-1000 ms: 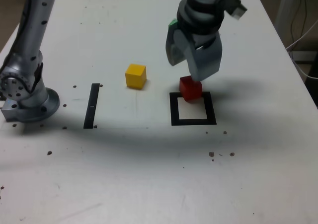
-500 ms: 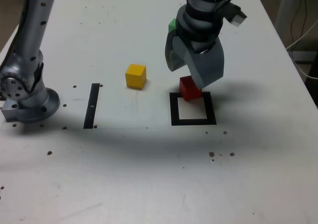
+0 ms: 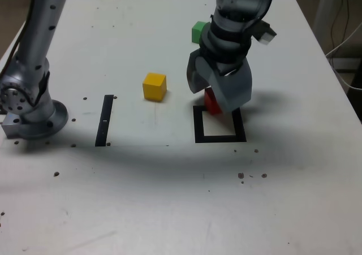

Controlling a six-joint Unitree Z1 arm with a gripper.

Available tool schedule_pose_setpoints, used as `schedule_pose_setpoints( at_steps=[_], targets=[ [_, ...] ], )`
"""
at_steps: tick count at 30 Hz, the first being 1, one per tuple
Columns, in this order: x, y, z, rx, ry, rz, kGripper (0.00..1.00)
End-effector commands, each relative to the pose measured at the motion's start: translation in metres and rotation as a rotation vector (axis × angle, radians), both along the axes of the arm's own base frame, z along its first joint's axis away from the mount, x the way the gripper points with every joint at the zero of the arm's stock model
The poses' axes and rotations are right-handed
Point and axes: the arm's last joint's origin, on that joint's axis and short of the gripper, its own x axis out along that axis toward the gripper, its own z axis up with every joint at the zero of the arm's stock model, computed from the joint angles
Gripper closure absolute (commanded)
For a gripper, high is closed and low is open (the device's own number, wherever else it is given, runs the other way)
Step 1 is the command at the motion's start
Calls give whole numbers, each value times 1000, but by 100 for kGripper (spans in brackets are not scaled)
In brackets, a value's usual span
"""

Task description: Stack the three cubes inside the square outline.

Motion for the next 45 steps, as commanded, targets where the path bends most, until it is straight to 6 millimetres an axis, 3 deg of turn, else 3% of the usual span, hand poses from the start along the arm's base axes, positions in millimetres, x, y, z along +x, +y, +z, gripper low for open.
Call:
schedule_pose_setpoints(
  at_steps=[1,6,10,36,45],
  targets=[
    [1,-1,-3,7,-1,10,26],
    [2,-3,-3,21,-17,19,51],
    [3,-4,-3,24,-22,15,59],
    [2,-5,-1,25,-28,32,60],
    [-4,-5,16,18,-81,132,60]
  ],
)
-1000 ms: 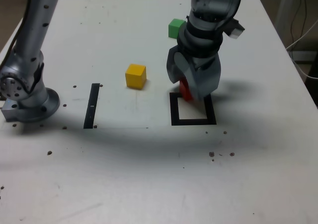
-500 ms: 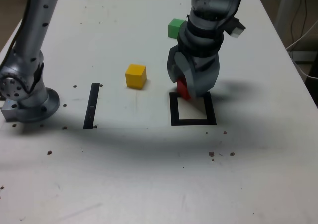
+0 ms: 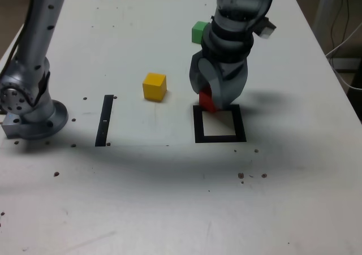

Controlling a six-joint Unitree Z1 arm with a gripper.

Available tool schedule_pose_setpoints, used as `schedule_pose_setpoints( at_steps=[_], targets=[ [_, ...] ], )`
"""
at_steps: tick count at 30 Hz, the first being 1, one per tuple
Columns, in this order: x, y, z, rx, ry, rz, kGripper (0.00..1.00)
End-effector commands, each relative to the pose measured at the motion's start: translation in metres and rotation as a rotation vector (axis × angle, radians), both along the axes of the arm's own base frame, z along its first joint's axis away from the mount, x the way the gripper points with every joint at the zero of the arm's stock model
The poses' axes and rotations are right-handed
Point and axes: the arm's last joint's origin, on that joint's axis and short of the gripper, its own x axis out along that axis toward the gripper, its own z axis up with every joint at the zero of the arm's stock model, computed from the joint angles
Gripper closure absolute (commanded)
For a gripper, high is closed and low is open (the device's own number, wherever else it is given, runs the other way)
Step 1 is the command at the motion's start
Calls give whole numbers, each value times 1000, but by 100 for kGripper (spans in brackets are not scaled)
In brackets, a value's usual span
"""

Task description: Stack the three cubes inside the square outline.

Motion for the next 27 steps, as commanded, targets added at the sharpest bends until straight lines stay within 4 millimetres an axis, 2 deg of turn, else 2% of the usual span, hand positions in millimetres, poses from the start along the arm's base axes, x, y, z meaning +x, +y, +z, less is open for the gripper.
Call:
schedule_pose_setpoints(
  at_steps=[1,12,18,27],
  targets=[
    [-4,-1,10,-9,-23,47,60],
    [-17,-3,32,-20,-33,258,61],
    [-21,-6,43,-29,-23,432,61],
    [-21,-16,39,-98,8,665,61]
  ],
)
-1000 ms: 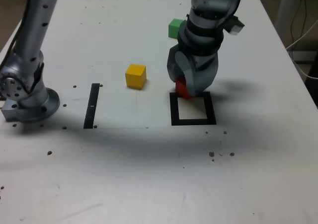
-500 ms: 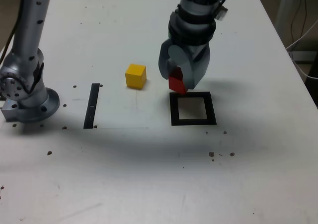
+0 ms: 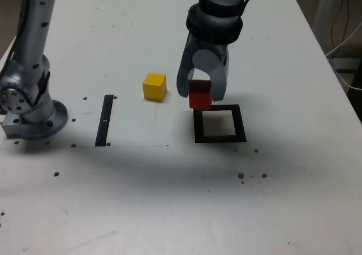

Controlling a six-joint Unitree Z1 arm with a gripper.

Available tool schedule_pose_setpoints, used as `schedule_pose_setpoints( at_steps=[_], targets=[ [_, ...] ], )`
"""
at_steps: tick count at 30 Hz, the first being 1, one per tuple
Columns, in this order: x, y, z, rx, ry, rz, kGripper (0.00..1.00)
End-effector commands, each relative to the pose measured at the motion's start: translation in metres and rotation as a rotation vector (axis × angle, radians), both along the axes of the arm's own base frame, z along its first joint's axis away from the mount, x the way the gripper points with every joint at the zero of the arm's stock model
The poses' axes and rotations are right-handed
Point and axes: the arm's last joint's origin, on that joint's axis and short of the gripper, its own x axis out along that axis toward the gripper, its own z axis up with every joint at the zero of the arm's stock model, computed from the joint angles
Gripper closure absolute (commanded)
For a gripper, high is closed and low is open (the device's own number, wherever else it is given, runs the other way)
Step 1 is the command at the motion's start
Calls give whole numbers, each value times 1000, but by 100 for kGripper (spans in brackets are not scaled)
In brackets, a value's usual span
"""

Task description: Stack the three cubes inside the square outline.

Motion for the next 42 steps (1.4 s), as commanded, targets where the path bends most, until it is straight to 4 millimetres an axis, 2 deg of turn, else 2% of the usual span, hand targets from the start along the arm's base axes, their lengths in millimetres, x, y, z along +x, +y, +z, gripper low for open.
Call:
schedule_pose_setpoints(
  at_steps=[1,11,19,27,29,35,37,42],
  targets=[
    [1,-4,-3,-13,10,30,61],
    [12,-8,-17,5,30,133,61],
    [29,-9,-31,21,25,148,61],
    [35,-9,-41,26,26,149,61],
    [36,-9,-44,26,26,149,55],
    [36,-9,-47,24,32,145,7],
    [36,-9,-47,23,35,145,1],
    [34,-9,-47,23,43,145,1]
  ],
)
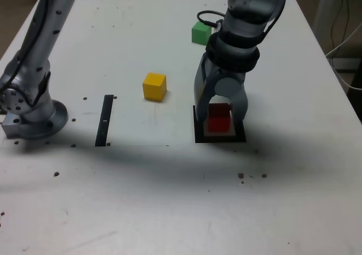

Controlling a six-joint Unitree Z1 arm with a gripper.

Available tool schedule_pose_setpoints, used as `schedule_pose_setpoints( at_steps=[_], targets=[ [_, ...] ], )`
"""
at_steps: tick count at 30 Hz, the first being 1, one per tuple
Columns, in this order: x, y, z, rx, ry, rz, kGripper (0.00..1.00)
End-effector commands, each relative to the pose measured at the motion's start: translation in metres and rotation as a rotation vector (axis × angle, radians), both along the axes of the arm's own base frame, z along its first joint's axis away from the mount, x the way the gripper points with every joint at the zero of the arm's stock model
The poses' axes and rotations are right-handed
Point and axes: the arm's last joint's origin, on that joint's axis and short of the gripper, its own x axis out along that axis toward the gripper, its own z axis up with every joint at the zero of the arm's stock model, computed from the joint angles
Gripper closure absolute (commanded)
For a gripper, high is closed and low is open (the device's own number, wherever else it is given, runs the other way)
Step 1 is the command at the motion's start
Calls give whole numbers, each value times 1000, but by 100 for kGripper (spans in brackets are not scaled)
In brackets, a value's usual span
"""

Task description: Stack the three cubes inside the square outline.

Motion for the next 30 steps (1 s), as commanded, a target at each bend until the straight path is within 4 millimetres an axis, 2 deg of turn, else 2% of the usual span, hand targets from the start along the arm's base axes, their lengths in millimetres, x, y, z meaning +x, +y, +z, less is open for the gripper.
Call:
schedule_pose_setpoints(
  at_steps=[1,6,16,24,30],
  targets=[
    [-1,-1,0,0,8,-2,1],
    [-6,0,10,15,-4,-6,1],
    [-24,3,44,48,-2,-48,1],
    [-48,7,63,65,13,-91,1],
    [-71,18,74,66,6,-116,1]
  ],
)
